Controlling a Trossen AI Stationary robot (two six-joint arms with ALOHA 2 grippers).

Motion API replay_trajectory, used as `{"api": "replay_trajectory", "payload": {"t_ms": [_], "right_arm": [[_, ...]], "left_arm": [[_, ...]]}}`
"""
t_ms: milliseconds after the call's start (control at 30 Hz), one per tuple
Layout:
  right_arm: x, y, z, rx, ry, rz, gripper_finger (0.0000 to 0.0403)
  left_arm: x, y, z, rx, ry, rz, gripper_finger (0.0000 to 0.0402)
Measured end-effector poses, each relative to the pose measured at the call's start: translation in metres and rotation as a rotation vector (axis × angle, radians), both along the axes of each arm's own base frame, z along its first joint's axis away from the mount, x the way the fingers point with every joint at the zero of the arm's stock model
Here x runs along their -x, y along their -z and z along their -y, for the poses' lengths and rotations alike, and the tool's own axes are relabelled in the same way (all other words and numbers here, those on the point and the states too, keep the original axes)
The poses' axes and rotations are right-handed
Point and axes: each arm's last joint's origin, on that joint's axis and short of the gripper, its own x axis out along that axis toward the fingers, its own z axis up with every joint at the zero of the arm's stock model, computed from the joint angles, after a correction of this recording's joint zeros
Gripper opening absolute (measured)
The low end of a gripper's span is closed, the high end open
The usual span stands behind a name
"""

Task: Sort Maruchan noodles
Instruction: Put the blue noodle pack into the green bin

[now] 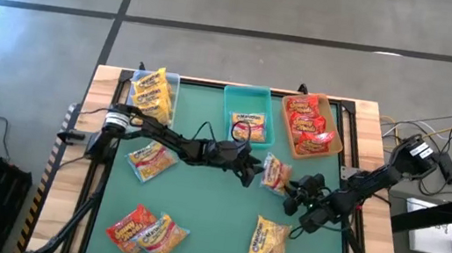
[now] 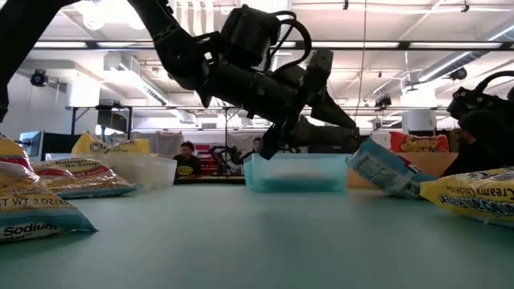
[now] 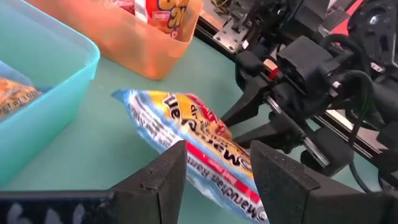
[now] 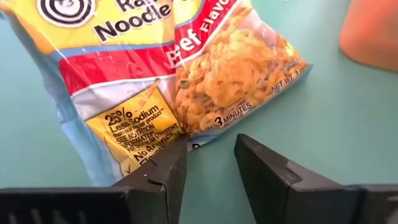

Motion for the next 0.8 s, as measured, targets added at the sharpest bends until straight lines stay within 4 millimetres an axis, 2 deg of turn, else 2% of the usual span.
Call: {"api": "replay_trajectory", "payload": {"t_ms": [167,333,500,800], "right_arm": [[0.004,0.005,0.004,0.016,-0.001,0.031,0.0126],[0.005,0.006,0.005,0.034,-0.019,0.029,0.0120],[0.005,0.006,0.005,0.050,-0.038,0.014,0.0122],[0.005,0.005,0.005,0.065,-0.075,-0.012,0.0116]], "left_arm": [[0.000,0.001,-0.003,0.007,-0.002,-0.017,0.0160],[-0.001,0.016,-0.002,0.110,-0.006,-0.051,0.0160],[-0.011,0.031,0.000,0.183,0.046,-0.079,0.0162],[-0.019,0.024,0.002,0.236,0.214,-0.082,0.0197]]}}
